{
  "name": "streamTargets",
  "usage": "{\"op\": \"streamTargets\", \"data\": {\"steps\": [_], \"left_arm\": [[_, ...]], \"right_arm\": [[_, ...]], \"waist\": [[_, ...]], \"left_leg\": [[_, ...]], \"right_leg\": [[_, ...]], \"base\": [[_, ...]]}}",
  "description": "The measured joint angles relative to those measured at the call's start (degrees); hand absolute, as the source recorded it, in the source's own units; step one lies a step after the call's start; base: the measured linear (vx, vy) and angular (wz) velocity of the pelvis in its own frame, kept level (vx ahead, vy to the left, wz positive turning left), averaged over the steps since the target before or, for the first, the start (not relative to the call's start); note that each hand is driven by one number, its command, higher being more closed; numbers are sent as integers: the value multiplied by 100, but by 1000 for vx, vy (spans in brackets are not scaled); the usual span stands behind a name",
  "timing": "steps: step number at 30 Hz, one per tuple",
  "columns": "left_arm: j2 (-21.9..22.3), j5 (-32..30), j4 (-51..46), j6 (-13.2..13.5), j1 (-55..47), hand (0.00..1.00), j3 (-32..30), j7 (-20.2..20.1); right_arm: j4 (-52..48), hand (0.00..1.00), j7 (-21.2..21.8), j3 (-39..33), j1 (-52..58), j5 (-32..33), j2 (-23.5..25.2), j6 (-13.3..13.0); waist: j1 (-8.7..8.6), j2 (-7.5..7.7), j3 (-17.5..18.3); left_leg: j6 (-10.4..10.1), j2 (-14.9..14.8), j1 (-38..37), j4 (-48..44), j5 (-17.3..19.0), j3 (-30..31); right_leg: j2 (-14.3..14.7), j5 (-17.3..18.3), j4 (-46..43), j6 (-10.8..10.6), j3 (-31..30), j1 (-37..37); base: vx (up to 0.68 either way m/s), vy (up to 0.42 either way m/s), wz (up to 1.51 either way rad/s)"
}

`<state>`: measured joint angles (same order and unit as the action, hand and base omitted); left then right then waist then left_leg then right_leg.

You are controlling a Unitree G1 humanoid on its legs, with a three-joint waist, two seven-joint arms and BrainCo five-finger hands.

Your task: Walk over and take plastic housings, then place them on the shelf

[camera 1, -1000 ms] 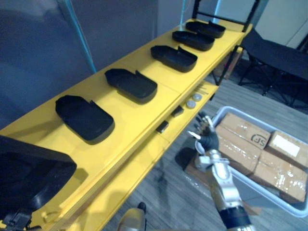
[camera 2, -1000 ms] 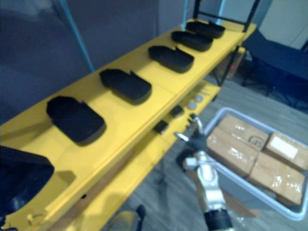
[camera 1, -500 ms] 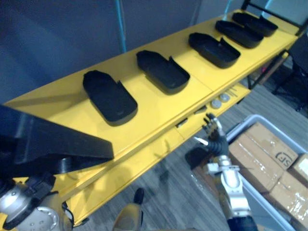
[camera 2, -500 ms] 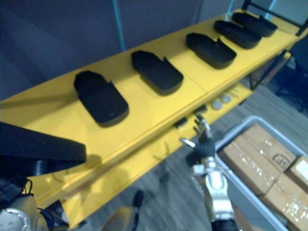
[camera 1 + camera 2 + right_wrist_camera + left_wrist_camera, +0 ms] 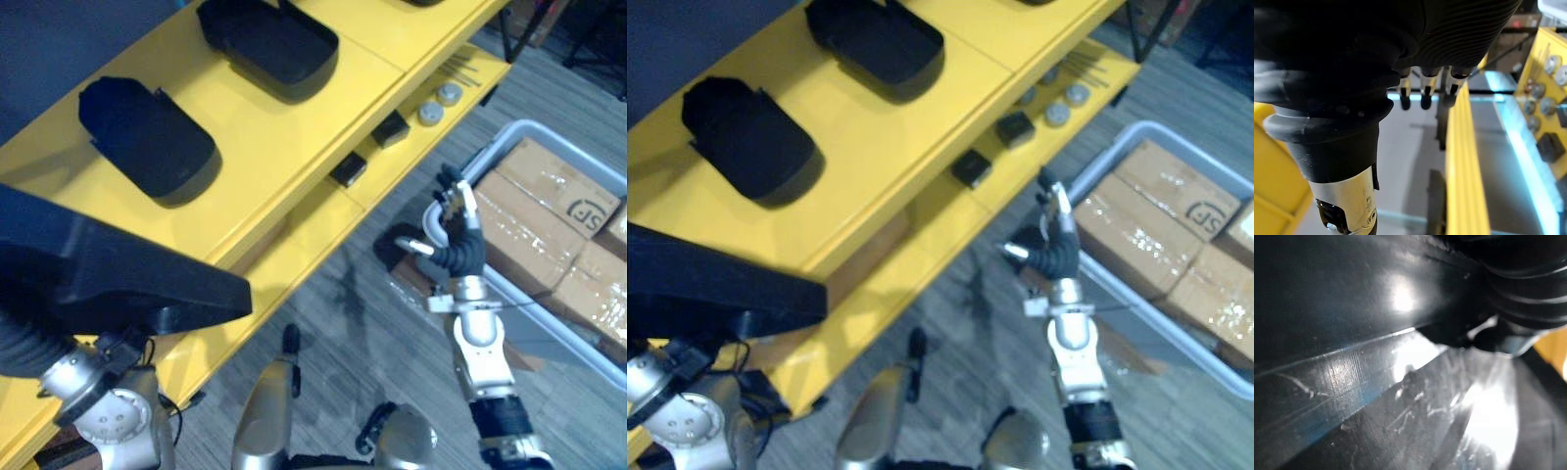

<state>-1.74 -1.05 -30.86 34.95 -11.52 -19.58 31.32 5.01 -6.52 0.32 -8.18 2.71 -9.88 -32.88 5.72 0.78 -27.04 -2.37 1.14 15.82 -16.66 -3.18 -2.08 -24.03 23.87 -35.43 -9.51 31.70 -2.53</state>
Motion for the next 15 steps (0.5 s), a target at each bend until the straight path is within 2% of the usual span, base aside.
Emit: {"op": "streamTargets", "data": {"steps": [2, 3, 4, 5, 6, 7, 8, 9, 10, 11, 12, 13, 14, 15], "left_arm": [[0, -23, -3, 14, -81, 100, -18, 68], [0, -127, -7, 17, -91, 100, -74, 138], [-9, -169, -28, 17, -72, 100, -165, 142], [-19, -158, -48, 24, -69, 100, -207, 138], [-6, -148, -51, 94, -20, 100, -221, 158], [-13, -176, -94, 124, 27, 100, -228, 225], [-30, -194, -137, 122, 25, 100, -248, 251], [-101, -236, -244, 119, 31, 100, -307, 303], [-302, -266, -369, 111, 72, 100, -301, 365], [-413, -300, -390, 108, 143, 100, -302, 385], [-532, -362, -392, 30, 342, 100, -333, 407], [-582, -384, -372, -79, 543, 100, -408, 398], [-619, -381, -362, -135, 607, 100, -457, 391], [-701, -369, -314, -273, 690, 100, -501, 378]], "right_arm": [[-47, 0, -52, -39, 65, 77, 88, -21], [-51, 0, -114, -80, 68, 134, 127, -49], [-52, 0, -153, -134, 74, 223, 195, -48], [-58, 0, -228, -146, 97, 223, 232, -48], [-164, 0, -361, -233, 172, 200, 239, -49], [-253, 0, -453, -251, 155, 189, 225, -50], [-256, 0, -466, -257, 118, 170, 221, -49], [-257, 0, -462, -285, 33, 93, 206, -51], [-255, 0, -444, -348, -57, 87, 156, -64], [-250, 0, -445, -401, -114, 88, 113, -79], [-230, 0, -447, -507, -292, 86, -44, -98], [-231, 0, -446, -633, -501, 85, -231, -110], [-231, 0, -451, -684, -609, 86, -316, -115], [-233, 0, -469, -780, -762, 83, -504, -133]], "waist": [[14, -16, 23], [41, 3, 87], [79, 77, 208], [99, 153, 283], [150, 216, 413], [156, 249, 507], [156, 249, 566], [150, 245, 676], [115, 238, 813], [113, 217, 864], [107, 146, 955], [57, 58, 1010], [38, 44, 1047], [3, 12, 1139]], "left_leg": [[18, 55, -51, -35, 68, 38], [68, 91, -57, -38, 107, 23], [213, 117, -22, -159, 222, -134], [289, 152, -33, -252, 345, -272], [237, 219, -85, -356, 567, -359], [304, 290, -207, -383, 656, -289], [329, 304, -316, -333, 693, -265], [388, 321, -609, -124, 740, -164], [440, 279, -916, 120, 772, -43], [523, 268, -1034, 194, 834, 28], [550, 193, -1248, 308, 926, 187], [555, 113, -1420, 399, 994, 323], [559, 87, -1499, 446, 1012, 350], [510, 49, -1578, 417, 1094, 426]], "right_leg": [[-13, 30, 145, -33, 146, -218], [-19, 10, 329, -148, 297, -372], [-37, -54, 570, -271, 453, -574], [-62, -146, 664, -303, 519, -702], [-168, -350, 287, -186, 493, -740], [-393, -714, -389, 435, 206, -472], [-428, -1008, -651, 718, 48, -347], [-440, -1780, -1028, 765, -302, -198], [-445, -2310, -1429, 732, -645, -6], [-394, -1990, -1585, 737, -797, 122], [-167, -1422, -1676, 741, -1007, 387], [95, -1107, -1431, 763, -1096, 646], [208, -1023, -1151, 762, -1168, 790], [400, -1005, -490, 762, -1307, 1040]], "base": [[50, 35, 25], [136, 72, 45], [164, 84, 43], [282, 72, 44], [324, 103, 45], [316, 119, 40], [293, 169, 28], [433, 132, 20], [387, 93, 22], [486, 63, 29], [287, 44, 36], [348, 55, 38], [295, 30, 44], [296, 12, 37]]}}
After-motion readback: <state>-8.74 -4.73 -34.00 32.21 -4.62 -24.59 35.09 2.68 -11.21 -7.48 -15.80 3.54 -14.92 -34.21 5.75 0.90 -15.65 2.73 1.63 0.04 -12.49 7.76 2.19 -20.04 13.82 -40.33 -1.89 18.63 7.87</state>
